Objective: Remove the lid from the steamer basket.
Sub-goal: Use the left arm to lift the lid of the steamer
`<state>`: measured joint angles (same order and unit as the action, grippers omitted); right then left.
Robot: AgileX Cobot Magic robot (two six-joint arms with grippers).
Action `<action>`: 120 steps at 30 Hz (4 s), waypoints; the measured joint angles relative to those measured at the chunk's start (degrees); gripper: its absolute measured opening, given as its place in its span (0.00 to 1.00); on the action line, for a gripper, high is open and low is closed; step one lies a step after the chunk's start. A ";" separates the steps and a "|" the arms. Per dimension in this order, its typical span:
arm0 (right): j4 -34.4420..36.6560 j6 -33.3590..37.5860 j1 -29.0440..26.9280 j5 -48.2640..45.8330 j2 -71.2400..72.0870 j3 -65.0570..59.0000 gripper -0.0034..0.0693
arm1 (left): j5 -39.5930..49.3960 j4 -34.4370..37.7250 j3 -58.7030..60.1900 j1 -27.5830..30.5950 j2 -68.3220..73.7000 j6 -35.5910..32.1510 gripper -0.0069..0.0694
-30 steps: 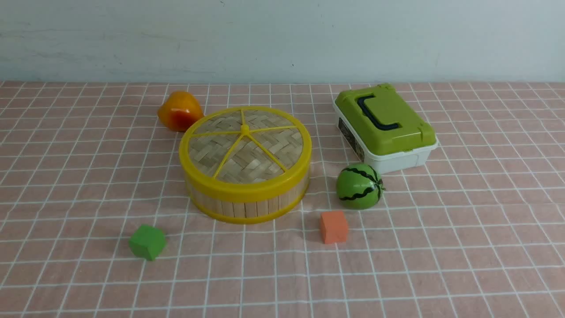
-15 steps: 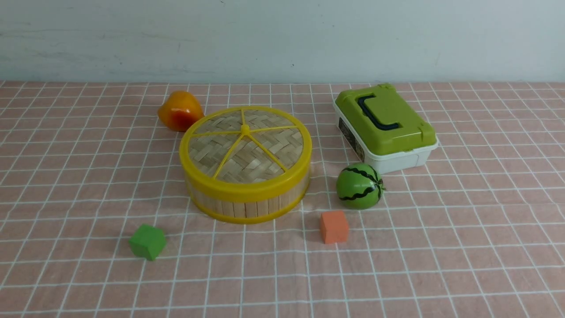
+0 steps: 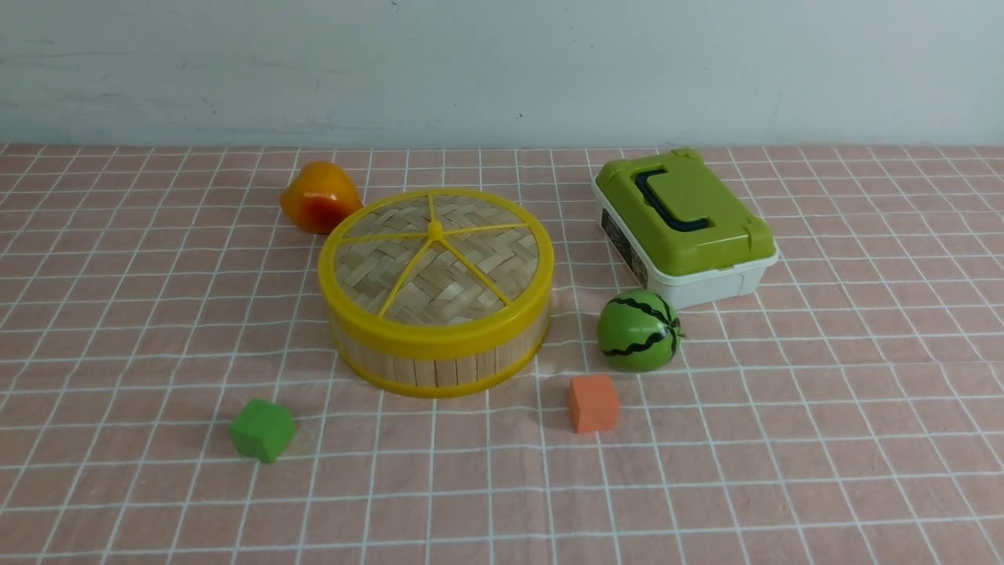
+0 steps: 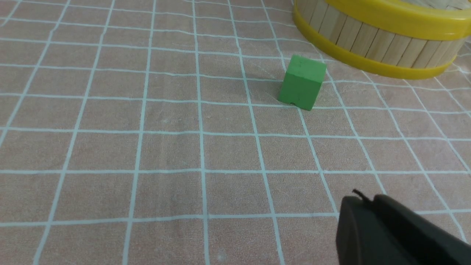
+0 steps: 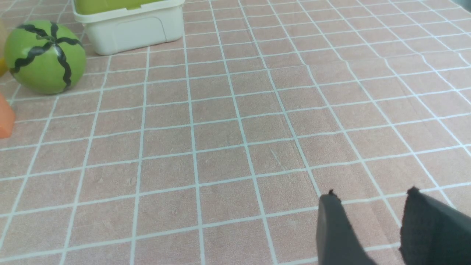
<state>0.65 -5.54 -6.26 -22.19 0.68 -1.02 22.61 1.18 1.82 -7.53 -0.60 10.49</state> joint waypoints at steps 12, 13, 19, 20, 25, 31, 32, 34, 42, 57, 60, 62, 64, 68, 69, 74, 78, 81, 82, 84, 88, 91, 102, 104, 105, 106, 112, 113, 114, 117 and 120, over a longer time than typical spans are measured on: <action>0.00 0.00 0.00 0.00 0.00 0.00 0.38 | 0.00 0.00 0.00 0.00 0.00 0.00 0.15; 0.00 0.00 0.00 0.00 0.00 0.00 0.38 | 0.00 0.00 0.00 0.00 0.00 0.00 0.15; 0.00 0.00 0.00 0.00 0.00 0.00 0.38 | 0.00 0.00 0.00 0.00 0.00 0.00 0.17; 0.00 0.00 0.00 0.00 0.00 0.00 0.38 | 0.00 0.00 0.00 0.00 0.00 0.00 0.17; 0.00 0.00 0.00 0.00 0.00 0.00 0.38 | 0.00 0.00 0.00 0.00 0.00 0.00 0.17; 0.00 0.00 0.00 0.00 0.00 0.00 0.38 | 0.00 0.00 0.00 0.00 0.00 0.00 0.17; 0.00 0.00 0.00 0.00 0.00 0.00 0.38 | 0.00 0.00 0.00 0.00 0.00 0.00 0.17; 0.00 0.00 0.00 0.00 0.00 0.00 0.38 | 0.00 0.00 0.00 0.00 0.00 0.00 0.18; 0.00 0.00 0.00 0.00 0.00 0.00 0.38 | 0.00 0.00 0.00 0.00 0.00 0.00 0.19; 0.00 0.00 0.00 0.00 0.00 0.00 0.38 | 0.00 -0.12 0.00 0.00 0.00 -0.25 0.20; 0.00 0.00 0.00 0.00 0.00 0.00 0.38 | -1.28 -0.65 0.00 0.00 0.00 -1.04 0.21; 0.00 0.00 0.00 0.00 0.00 0.00 0.38 | -4.97 -0.70 0.00 0.00 0.00 -1.42 0.21; 0.00 0.00 0.00 0.00 0.00 0.00 0.38 | -13.08 -0.70 0.00 0.00 0.00 -1.54 0.21; 0.00 0.00 0.00 0.00 0.00 0.00 0.38 | -30.03 -0.70 0.00 0.00 0.00 -1.57 0.21; 0.00 0.00 0.00 0.00 0.00 0.00 0.38 | -30.03 -0.70 0.00 0.00 0.00 -1.51 0.21; 0.00 0.00 0.00 0.00 0.00 0.00 0.38 | -47.14 -0.70 0.00 0.00 0.00 2.37 0.22; 0.00 0.00 0.00 0.00 0.00 0.00 0.38 | -57.32 -0.70 0.00 0.00 0.00 6.51 0.22; 0.00 0.00 0.00 0.00 0.00 0.00 0.38 | -59.11 -0.64 -2.53 0.00 -0.02 8.03 0.23; 0.00 0.00 0.00 0.00 0.00 0.00 0.38 | -56.06 -0.64 -5.89 0.00 -0.02 8.03 0.23; 0.00 0.00 0.00 0.00 0.00 0.00 0.38 | -50.65 -0.59 -12.31 0.00 0.18 7.55 0.23; 0.00 0.00 0.00 0.00 0.00 0.00 0.38 | -36.44 1.10 -27.91 0.00 7.84 5.99 0.23; 0.00 0.00 0.00 0.00 0.00 0.00 0.38 | -30.54 1.72 -36.44 0.00 14.75 5.80 0.23; 0.00 0.00 0.00 0.00 0.00 0.00 0.38 | -12.03 1.92 -57.46 0.00 46.25 5.81 0.19; 0.00 0.00 0.00 0.00 0.00 0.00 0.38 | -5.87 2.39 -61.27 0.00 51.94 5.81 0.13; 0.00 0.00 0.00 0.00 0.00 0.00 0.38 | -3.28 2.69 -62.49 0.00 54.29 5.67 0.11; 0.00 0.00 0.00 0.00 0.00 0.00 0.38 | -0.64 3.07 -64.56 0.00 56.64 5.28 0.09; 0.00 0.00 0.00 0.00 0.00 0.00 0.38 | 14.44 10.58 -75.43 0.00 71.35 -4.00 0.07; 0.00 0.00 0.00 0.00 0.00 0.00 0.38 | 17.00 12.12 -77.16 0.00 74.18 -5.62 0.07; 0.00 0.00 0.00 0.00 0.00 0.00 0.38 | 18.99 13.69 -79.35 0.00 76.46 -7.09 0.07; 0.00 0.00 0.00 0.00 0.00 0.00 0.38 | 26.74 18.68 -86.27 -0.20 85.88 -12.30 0.07; 0.00 0.00 0.00 0.00 0.00 0.00 0.38 | 33.60 19.62 -94.44 -1.82 94.99 -16.15 0.07</action>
<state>0.65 -5.54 -6.26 -22.19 0.68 -1.02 56.22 20.79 -92.62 -9.36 94.39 -5.66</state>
